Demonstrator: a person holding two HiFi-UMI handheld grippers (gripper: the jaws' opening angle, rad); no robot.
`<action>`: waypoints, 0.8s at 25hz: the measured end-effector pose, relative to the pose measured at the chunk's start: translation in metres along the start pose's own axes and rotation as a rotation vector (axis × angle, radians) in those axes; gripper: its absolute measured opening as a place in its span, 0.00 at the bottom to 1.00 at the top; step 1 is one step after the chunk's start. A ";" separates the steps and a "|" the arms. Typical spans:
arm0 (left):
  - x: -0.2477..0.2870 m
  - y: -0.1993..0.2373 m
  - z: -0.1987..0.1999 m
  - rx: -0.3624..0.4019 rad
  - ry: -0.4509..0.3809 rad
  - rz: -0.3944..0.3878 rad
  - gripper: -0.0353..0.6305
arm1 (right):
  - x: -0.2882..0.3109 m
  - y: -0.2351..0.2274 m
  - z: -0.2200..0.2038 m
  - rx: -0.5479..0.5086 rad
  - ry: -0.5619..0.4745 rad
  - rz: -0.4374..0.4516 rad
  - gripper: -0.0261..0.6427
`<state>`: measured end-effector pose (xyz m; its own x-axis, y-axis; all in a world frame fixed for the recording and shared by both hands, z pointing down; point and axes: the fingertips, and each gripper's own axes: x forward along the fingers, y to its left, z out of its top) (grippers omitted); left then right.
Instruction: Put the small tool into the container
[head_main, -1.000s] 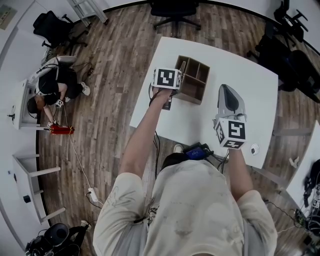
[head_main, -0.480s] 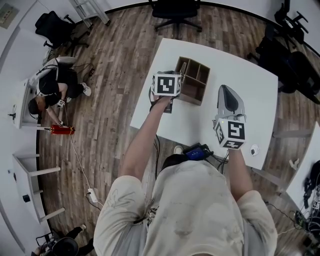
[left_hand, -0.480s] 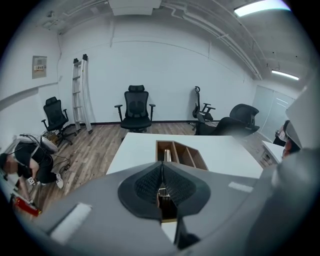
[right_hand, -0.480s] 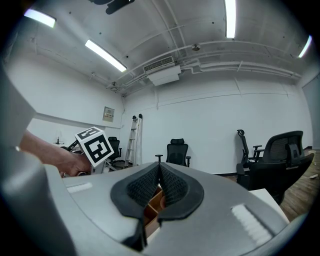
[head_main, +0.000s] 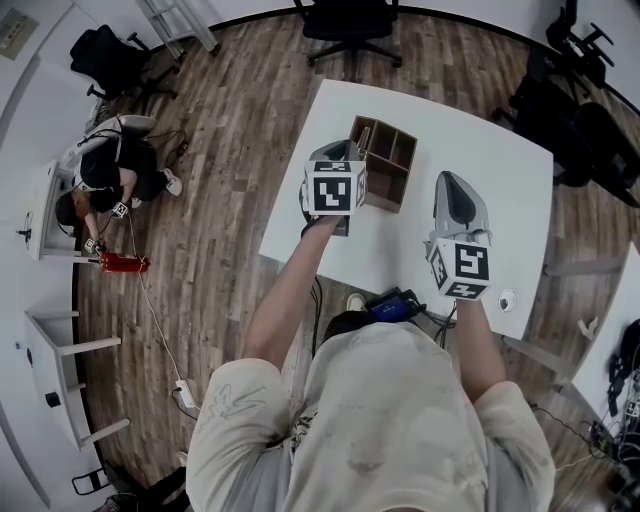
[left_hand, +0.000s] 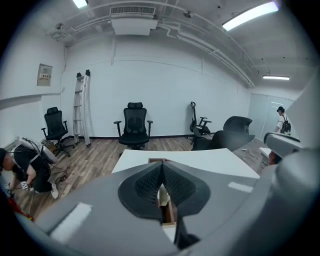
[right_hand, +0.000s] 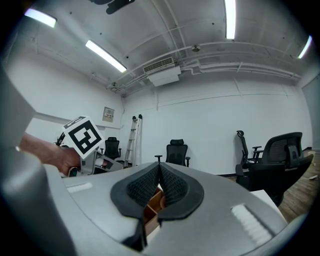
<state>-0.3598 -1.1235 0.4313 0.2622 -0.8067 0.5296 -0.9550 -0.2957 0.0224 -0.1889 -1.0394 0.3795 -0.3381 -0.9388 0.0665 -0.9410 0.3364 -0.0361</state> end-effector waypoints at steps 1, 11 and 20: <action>-0.004 -0.004 0.004 0.000 -0.015 -0.004 0.08 | -0.001 -0.001 0.001 -0.001 0.000 -0.001 0.05; -0.029 -0.049 0.039 0.017 -0.216 -0.041 0.08 | -0.006 -0.024 -0.002 -0.002 -0.005 -0.007 0.05; -0.063 -0.070 0.064 0.031 -0.436 -0.097 0.08 | -0.005 -0.026 0.010 -0.007 -0.011 -0.001 0.05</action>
<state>-0.3009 -1.0849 0.3423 0.3907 -0.9127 0.1195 -0.9202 -0.3905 0.0256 -0.1626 -1.0438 0.3704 -0.3375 -0.9397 0.0554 -0.9413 0.3363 -0.0292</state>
